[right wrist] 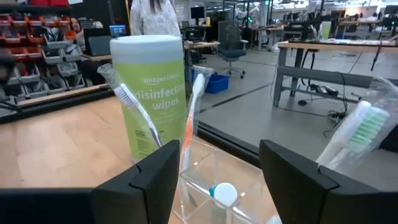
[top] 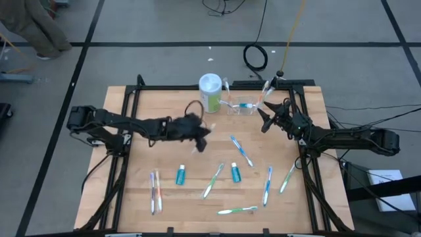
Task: Pick & Place toothbrushing station
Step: Put the orange toothbrush into the transparent organizer, then put the purple toothbrush into the transparent organizer
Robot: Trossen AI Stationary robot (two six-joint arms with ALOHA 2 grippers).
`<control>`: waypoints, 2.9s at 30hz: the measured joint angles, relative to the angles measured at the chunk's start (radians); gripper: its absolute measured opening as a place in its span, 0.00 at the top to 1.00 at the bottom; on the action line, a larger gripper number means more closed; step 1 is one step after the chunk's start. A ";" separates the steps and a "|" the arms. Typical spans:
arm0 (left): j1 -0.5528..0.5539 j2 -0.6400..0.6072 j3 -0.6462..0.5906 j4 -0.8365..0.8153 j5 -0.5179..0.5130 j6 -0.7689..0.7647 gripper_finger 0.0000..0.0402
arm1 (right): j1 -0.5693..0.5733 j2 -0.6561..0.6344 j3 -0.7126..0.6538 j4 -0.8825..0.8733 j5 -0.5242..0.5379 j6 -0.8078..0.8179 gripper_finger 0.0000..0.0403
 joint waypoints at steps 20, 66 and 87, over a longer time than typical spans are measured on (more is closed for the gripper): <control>0.164 0.495 0.362 0.877 -0.046 0.657 0.97 | 0.000 0.000 0.000 0.000 -0.057 0.040 0.47; 0.212 0.540 0.596 0.189 -0.222 0.522 0.58 | 0.000 0.000 0.000 -0.035 -0.080 0.044 0.47; 0.224 0.437 0.594 0.088 0.124 0.424 0.82 | 0.000 0.000 0.000 -0.017 -0.081 0.100 0.47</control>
